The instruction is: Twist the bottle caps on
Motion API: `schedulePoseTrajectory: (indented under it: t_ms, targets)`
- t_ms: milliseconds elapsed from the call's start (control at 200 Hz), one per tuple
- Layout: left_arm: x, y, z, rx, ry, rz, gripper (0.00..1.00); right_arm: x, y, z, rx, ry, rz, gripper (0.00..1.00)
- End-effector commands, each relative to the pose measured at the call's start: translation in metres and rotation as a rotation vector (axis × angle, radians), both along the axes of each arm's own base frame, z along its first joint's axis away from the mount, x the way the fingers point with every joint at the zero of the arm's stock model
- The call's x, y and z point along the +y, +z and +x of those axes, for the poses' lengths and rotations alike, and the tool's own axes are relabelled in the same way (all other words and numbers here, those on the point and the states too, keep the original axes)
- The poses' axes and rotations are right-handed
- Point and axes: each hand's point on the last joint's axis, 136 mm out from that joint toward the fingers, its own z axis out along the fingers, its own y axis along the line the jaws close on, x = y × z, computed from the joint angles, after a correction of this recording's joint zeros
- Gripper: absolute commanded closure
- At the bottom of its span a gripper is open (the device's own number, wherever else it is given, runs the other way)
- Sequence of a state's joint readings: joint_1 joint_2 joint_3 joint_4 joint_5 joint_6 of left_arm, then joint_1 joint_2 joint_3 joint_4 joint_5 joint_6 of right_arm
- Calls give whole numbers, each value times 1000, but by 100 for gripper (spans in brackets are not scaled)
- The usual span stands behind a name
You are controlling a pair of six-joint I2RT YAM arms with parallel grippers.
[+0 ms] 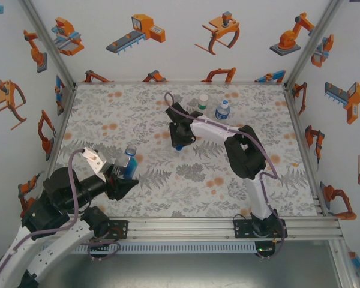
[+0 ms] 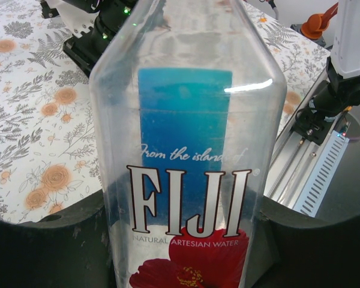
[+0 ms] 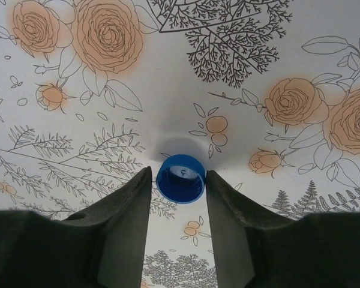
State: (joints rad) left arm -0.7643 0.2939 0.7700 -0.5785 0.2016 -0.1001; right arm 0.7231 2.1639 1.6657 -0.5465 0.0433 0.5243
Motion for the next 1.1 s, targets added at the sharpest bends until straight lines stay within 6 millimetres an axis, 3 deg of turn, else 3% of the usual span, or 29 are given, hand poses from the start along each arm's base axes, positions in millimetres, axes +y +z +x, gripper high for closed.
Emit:
schedulePoseTrajectory:
  t_ms: [0, 285, 561, 821, 1096]
  targets:
    - [3, 3, 0, 4, 17, -19, 100, -9, -8, -3, 29, -19, -39, 63]
    - [2, 6, 1, -4, 17, -39, 100, -19, 16, -23, 28, -23, -21, 75]
    - [-1, 11, 6, -27, 19, -60, 100, -40, 35, -79, 57, -40, -9, 78]
    - [-8, 13, 11, -27, 18, -90, 100, -57, 25, -135, 97, -57, -28, 78]
    - [-12, 19, 12, -22, 6, -112, 100, -60, 2, -166, 126, -64, -43, 76]
